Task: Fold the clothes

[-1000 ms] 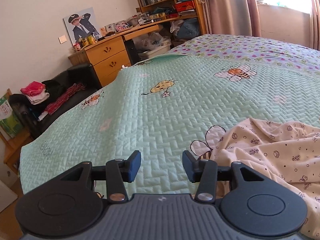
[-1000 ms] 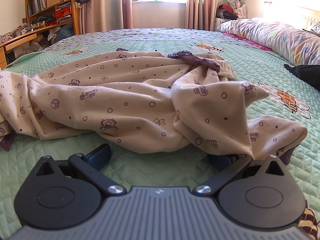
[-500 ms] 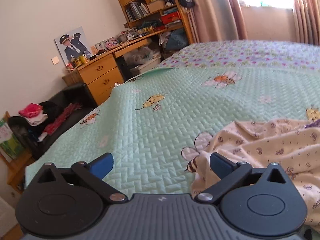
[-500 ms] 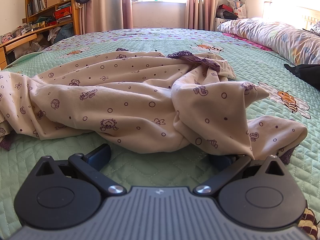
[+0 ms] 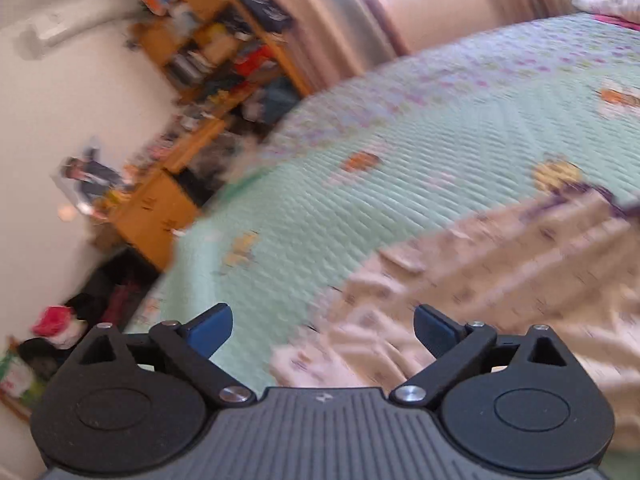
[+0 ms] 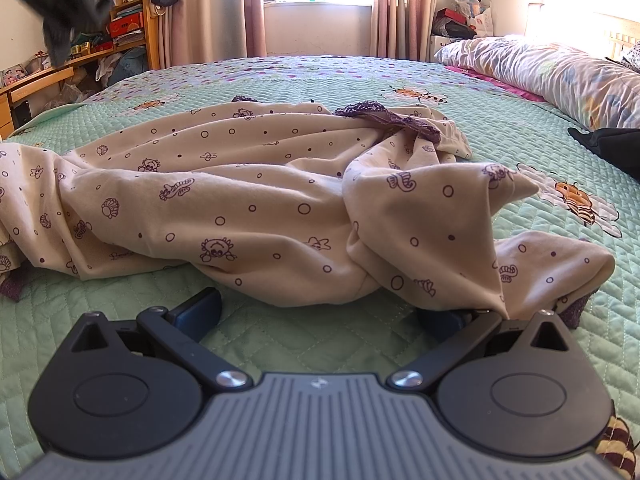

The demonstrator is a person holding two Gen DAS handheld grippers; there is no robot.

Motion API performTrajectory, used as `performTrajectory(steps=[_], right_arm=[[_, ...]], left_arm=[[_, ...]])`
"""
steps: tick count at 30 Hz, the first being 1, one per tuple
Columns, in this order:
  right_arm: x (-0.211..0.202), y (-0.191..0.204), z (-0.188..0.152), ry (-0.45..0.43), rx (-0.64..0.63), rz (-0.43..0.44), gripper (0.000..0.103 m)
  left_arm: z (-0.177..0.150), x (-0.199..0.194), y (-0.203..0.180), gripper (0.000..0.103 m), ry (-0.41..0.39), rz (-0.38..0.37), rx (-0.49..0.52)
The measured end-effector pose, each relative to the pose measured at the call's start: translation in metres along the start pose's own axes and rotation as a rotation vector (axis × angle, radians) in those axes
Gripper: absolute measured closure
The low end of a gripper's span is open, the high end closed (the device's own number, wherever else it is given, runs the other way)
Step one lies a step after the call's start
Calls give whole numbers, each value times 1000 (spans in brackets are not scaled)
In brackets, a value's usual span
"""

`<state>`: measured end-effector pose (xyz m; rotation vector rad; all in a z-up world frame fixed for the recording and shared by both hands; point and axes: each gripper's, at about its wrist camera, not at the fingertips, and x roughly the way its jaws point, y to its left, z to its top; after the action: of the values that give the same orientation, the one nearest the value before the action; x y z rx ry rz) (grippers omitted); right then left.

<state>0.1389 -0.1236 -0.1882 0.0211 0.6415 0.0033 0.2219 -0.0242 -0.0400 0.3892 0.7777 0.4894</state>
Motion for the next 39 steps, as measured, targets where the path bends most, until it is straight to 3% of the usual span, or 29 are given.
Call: performTrajectory(steps=[2, 6, 9, 10, 11, 13, 14, 15, 27, 28, 29, 31, 33, 36, 38, 39], right_arm=[[0, 0, 0, 0, 0, 0, 0], [0, 0, 0, -1, 1, 0, 0], [0, 0, 0, -1, 1, 0, 0], [0, 0, 0, -1, 0, 0, 0], [0, 0, 1, -1, 0, 0, 0], [0, 0, 1, -1, 0, 0, 0], [0, -1, 1, -1, 0, 1, 0], [0, -1, 1, -1, 0, 1, 0], [2, -2, 2, -1, 0, 1, 0], [2, -2, 2, -1, -1, 1, 0], [2, -2, 2, -1, -1, 0, 0], [2, -2, 2, -1, -1, 0, 0], [2, -2, 2, -1, -1, 0, 0], [1, -2, 1, -1, -1, 1, 0], [1, -1, 1, -1, -1, 1, 0], [1, -1, 1, -1, -1, 1, 0]], left_arm=[[-9, 3, 10, 1, 24, -29, -43], [-38, 44, 21, 1, 143, -12, -82], [-61, 76, 30, 12, 234, 2, -111], [-67, 82, 35, 32, 244, -40, -138], [-71, 89, 38, 61, 263, -106, -163], [-76, 97, 48, 81, 282, -181, -206], [-77, 95, 57, 95, 274, -179, -209], [-77, 92, 67, 99, 264, -174, -210], [-86, 62, 181, 97, 146, -119, -227], [-86, 59, 190, 84, 136, -115, -228], [-87, 57, 200, 78, 126, -110, -229], [-99, 53, 215, 75, 126, -137, -245], [-122, 52, 225, 61, 148, -204, -274], [-156, 44, 230, 56, 152, -258, -269], [-174, 31, 228, 34, 143, -266, -252], [-184, 24, 226, 29, 132, -277, -256]])
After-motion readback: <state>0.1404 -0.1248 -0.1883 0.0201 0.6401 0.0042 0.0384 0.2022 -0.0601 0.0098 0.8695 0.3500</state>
